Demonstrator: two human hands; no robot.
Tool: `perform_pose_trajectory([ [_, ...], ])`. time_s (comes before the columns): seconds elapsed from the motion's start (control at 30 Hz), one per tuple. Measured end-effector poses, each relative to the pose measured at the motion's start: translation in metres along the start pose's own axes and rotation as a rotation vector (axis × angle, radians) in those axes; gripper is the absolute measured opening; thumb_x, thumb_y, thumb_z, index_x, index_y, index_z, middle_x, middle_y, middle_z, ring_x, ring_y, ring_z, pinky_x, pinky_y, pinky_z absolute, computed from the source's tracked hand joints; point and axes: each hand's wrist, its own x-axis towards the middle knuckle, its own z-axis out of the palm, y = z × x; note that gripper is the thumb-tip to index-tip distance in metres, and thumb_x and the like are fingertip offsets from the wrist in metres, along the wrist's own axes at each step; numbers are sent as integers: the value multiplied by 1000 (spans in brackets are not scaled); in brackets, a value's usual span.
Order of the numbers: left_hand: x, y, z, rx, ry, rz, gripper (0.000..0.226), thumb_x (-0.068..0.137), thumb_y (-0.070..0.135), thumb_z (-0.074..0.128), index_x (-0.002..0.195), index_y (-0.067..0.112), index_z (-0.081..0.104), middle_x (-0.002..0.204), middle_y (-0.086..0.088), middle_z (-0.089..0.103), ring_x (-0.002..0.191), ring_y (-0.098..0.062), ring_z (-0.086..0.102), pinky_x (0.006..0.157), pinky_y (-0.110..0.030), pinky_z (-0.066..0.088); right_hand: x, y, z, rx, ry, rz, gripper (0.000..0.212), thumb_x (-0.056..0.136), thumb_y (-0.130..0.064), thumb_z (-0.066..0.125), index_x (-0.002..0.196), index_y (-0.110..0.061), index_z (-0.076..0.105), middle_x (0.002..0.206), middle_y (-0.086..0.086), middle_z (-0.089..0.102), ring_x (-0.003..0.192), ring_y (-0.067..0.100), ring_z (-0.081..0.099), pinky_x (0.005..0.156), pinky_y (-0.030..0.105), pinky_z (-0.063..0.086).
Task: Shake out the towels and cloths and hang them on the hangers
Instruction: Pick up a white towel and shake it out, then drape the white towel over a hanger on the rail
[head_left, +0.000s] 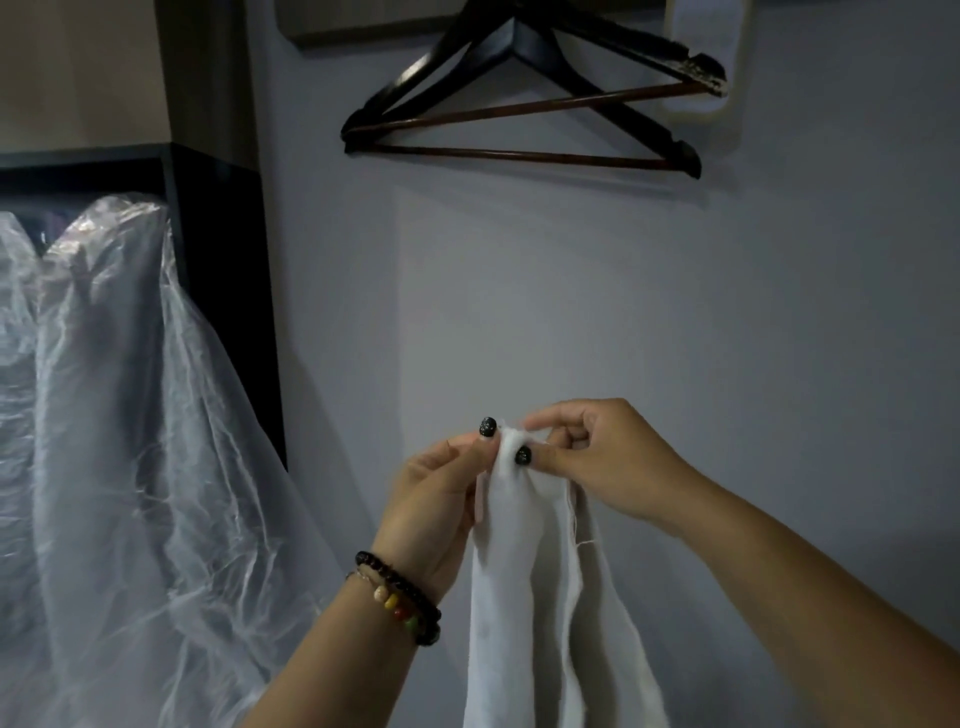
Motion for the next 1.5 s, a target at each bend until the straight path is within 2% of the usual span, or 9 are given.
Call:
perform_pose_trajectory([
  [0.17, 8, 7, -2, 49, 72, 182, 42, 73, 32, 73, 98, -2, 69, 95, -17, 72, 83, -27, 68, 73, -35, 55, 17, -14, -1, -223, 68, -91, 11, 82, -29, 74, 79, -19, 74, 65, -6, 62, 59, 4, 52, 61, 21, 43],
  [0.3, 16, 2, -1, 401, 78, 246, 45, 71, 53, 75, 102, 21, 66, 96, -2, 74, 88, -20, 71, 78, -41, 58, 36, -30, -3, -263, 161, -164, 9, 81, -26, 76, 79, -18, 74, 62, -10, 60, 53, 0, 50, 60, 13, 40],
  [0.4, 27, -4, 1, 508, 120, 339, 12, 91, 31, 63, 88, 21, 68, 83, -3, 73, 78, -24, 69, 72, -45, 57, 48, -38, -6, -329, 85, -150, 7, 82, -24, 75, 79, -18, 74, 66, -7, 67, 58, -1, 55, 62, 15, 45],
  [0.5, 40, -6, -2, 486, 219, 418, 13, 92, 29, 62, 80, 24, 65, 75, -3, 68, 67, -16, 63, 65, -38, 53, 67, -54, -28, -275, 86, -120, 12, 86, -17, 69, 74, -14, 71, 68, -2, 71, 59, 6, 63, 58, 15, 46],
  [0.63, 55, 2, 0, 425, 283, 413, 25, 81, 43, 61, 77, 18, 63, 63, -1, 62, 59, -10, 55, 58, -36, 50, 116, -85, -97, -337, 557, -226, 4, 84, -21, 70, 84, -20, 67, 82, -2, 68, 70, 8, 61, 65, 20, 49],
  [0.8, 69, 31, 3, 392, 325, 415, 27, 92, 28, 62, 75, 6, 63, 59, 0, 55, 55, -15, 50, 52, -33, 43, 166, -114, -162, -776, 986, -403, 36, 87, -26, 63, 118, -12, 53, 126, 11, 49, 119, 30, 44, 94, 38, 39],
  [1.0, 72, 66, -1, 425, 362, 418, 28, 91, 32, 62, 78, 7, 63, 64, -1, 57, 58, -16, 54, 56, -33, 46, 205, -135, -180, -917, 653, -76, 43, 91, -39, 59, 110, -1, 58, 98, 14, 58, 89, 31, 56, 69, 33, 44],
  [1.13, 62, 73, -3, 442, 388, 437, 28, 90, 35, 62, 84, 7, 65, 68, -2, 61, 61, -16, 57, 59, -34, 50, 208, -148, -169, -970, 538, -58, 36, 93, -38, 57, 93, -1, 56, 78, 12, 52, 75, 30, 54, 59, 29, 40],
  [1.5, 35, 79, -9, 449, 416, 496, 24, 91, 30, 62, 78, 9, 64, 65, -2, 58, 60, -17, 54, 60, -36, 47, 202, -169, -174, -716, 738, -182, 40, 98, -32, 49, 117, 2, 59, 114, 22, 62, 101, 37, 60, 74, 34, 45],
])
